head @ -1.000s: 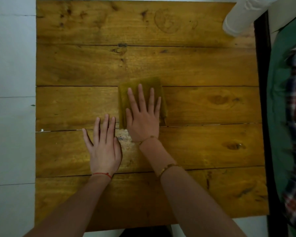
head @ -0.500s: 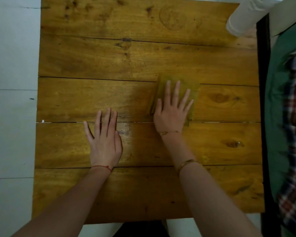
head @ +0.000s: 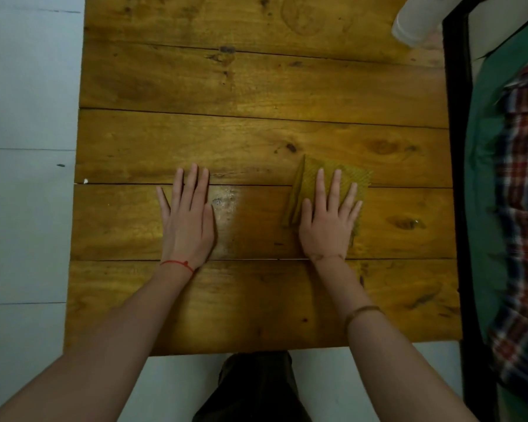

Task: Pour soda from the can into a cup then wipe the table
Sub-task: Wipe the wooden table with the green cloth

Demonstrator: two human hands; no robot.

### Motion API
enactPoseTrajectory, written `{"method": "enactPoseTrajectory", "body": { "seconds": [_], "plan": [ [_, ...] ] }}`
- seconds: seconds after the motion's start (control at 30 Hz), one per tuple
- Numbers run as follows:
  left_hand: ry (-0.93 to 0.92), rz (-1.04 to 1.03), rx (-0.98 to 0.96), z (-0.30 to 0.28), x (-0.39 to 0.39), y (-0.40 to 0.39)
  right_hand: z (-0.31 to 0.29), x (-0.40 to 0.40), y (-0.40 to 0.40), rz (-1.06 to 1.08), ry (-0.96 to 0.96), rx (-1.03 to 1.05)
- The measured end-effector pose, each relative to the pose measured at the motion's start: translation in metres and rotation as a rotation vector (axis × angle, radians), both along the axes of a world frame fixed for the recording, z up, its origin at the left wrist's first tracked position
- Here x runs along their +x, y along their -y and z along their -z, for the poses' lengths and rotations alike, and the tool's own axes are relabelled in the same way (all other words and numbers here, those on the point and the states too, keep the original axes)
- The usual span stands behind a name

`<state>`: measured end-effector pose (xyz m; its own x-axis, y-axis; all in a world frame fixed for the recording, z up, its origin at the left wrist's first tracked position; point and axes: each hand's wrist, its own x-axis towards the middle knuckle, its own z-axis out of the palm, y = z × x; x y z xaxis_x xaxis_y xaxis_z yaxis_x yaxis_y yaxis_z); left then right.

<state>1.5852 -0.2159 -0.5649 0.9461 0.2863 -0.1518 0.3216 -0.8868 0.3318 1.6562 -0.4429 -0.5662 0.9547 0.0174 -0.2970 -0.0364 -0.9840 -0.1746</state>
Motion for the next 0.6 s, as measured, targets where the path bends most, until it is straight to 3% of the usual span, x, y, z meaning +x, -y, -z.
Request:
{"method": "enactPoseTrajectory", "body": {
  "seconds": [0.1,0.3,0.6],
  "plan": [
    [0.061,-0.055,-0.094,-0.012,-0.025,0.008,-0.001,-0.006,-0.030,0.053,0.006,0.026],
    [0.087,-0.173,-0.183,-0.018,-0.082,0.025,-0.013,-0.075,-0.083,-0.319,-0.059,0.129],
    [-0.033,-0.205,-0.160,-0.042,-0.144,0.059,-0.027,-0.166,-0.037,-0.398,-0.160,0.126]
  ]
}}
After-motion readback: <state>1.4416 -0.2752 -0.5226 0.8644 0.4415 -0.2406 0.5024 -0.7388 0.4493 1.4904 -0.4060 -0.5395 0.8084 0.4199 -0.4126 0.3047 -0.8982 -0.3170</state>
